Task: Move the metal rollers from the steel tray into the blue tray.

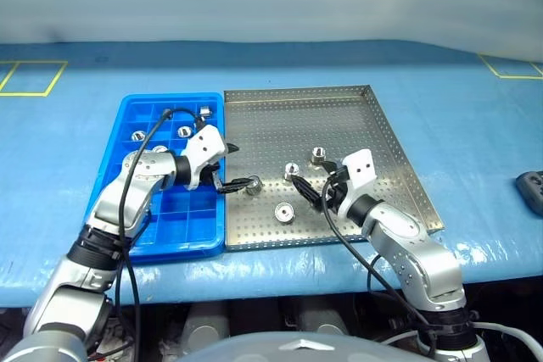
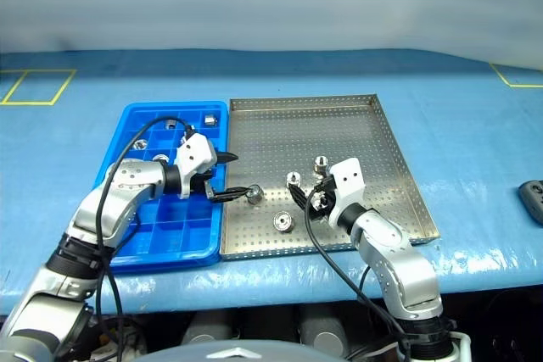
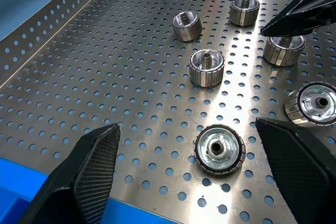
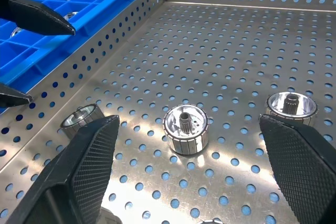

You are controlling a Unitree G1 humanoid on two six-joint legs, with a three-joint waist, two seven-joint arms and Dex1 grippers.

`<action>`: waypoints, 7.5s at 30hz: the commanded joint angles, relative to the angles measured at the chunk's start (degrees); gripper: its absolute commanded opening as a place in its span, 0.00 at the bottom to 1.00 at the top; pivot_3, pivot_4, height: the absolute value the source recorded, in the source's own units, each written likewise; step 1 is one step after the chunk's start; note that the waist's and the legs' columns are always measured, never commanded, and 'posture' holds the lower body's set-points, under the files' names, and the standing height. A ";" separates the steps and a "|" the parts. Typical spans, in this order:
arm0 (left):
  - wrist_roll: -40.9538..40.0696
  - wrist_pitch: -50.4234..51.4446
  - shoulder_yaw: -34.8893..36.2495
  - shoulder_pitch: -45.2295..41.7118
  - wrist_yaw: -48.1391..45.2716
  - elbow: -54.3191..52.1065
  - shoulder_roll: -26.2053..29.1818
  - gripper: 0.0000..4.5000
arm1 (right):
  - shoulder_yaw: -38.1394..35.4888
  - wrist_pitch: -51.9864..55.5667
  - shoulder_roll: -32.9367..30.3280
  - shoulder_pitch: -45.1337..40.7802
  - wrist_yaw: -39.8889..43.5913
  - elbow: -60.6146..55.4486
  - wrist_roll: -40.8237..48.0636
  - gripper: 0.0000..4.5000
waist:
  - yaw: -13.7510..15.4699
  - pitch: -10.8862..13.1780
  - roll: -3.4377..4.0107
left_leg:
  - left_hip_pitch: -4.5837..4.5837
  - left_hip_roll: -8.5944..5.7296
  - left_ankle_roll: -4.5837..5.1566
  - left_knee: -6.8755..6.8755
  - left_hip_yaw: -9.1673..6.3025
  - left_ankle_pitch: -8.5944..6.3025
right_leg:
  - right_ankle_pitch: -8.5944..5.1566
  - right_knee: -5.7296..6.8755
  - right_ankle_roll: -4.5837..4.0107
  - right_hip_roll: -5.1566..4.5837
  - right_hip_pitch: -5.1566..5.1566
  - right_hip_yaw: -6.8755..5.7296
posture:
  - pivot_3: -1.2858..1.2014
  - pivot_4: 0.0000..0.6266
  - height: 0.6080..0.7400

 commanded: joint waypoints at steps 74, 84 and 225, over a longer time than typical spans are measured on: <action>18.34 -14.53 -22.34 -32.07 -25.79 33.91 -7.13 1.00 | 0.22 1.98 3.20 2.42 -4.52 -6.30 -0.16 0.99 | -1.20 0.01 -0.01 | -0.09 -0.03 0.01 0.00 -0.03 0.00 | -0.01 -0.04 -0.01 0.04 -0.07 0.01 | 0.48 0.24 1.00; 23.60 -19.82 -24.16 -33.64 -29.60 40.00 -8.78 1.00 | 0.25 1.20 4.20 2.76 -5.63 -6.27 -0.29 0.99 | -1.56 0.01 -0.01 | -0.12 -0.04 0.01 0.01 -0.02 -0.01 | -0.01 -0.05 -0.01 0.03 -0.07 0.01 | 0.47 0.24 1.00; 17.62 -18.08 -13.36 -27.16 -11.62 44.55 -20.31 0.37 | 0.76 2.33 2.37 10.33 -7.42 -19.58 -1.45 1.00 | -3.78 0.08 -0.07 | -0.10 -0.05 0.00 -0.12 -0.15 0.07 | -0.06 -0.07 -0.06 0.01 -0.05 -0.10 | 0.46 0.24 1.00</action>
